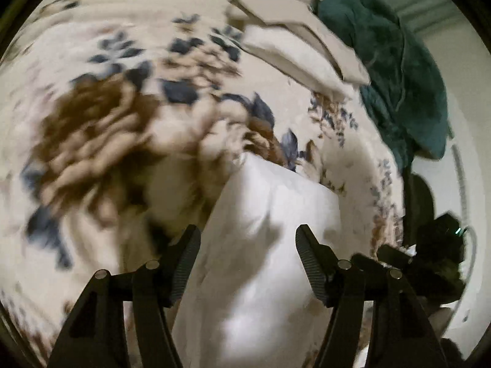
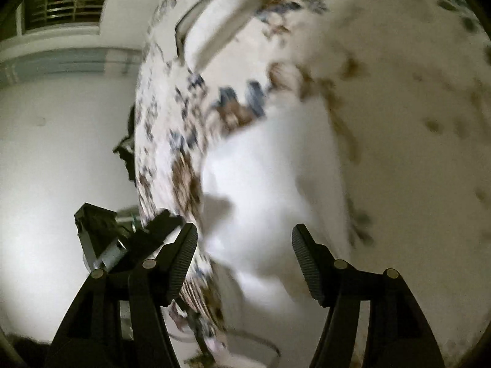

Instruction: Fold small clothes

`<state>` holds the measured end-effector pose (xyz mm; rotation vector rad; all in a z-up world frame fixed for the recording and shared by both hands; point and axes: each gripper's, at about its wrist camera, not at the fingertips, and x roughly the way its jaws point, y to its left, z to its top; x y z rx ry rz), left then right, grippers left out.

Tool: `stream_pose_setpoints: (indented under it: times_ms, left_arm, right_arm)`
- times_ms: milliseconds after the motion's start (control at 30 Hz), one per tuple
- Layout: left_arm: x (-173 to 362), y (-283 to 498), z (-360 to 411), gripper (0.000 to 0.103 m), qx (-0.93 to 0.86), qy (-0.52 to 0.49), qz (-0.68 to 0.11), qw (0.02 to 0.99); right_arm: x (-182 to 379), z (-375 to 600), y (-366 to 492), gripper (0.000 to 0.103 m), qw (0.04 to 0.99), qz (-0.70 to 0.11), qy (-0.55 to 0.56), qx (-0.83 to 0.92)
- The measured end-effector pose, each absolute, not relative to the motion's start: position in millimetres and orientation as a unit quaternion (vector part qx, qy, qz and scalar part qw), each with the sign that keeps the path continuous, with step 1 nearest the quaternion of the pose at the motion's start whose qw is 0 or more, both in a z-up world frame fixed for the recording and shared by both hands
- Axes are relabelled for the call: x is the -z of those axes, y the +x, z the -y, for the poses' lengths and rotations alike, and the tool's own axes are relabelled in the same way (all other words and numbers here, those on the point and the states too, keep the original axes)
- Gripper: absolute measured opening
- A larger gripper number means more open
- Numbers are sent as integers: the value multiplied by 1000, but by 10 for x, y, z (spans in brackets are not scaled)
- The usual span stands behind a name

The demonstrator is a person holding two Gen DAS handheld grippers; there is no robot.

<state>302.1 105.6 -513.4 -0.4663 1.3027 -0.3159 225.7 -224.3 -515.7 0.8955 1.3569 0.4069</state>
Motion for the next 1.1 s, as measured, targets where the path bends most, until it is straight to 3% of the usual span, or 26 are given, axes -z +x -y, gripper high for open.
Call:
stream_pose_setpoints:
  times_ms: [67,300,433,667,867,1100]
  left_arm:
    - [5336,3067,-907,62,151,-189,-610,755]
    - [5737,2659,-1122,62,128,-181,-653,724]
    - [5598,2436,-1317,62,122,-210,-658,713]
    - [5049,1736,-1716,62,130,-228,-652,712]
    - [5503,908,-1943,62,99,-230,-725,642]
    - [5961,526,-1787,62,115,-222,-761,599]
  right_arm:
    - [5319,2057,2419,55,654,-605,413,-188]
    - [5831,1890,2004,49,615,-669,389,-152]
    - [5883,1942,1747,49,598,-675,408,-142]
    - [5237,2232,1344,55,633,-650,399,-134]
    - [5467,2414,366,55,580,-702,401,-93]
    - [6012,2196,-313,55,532,-745,397,-68]
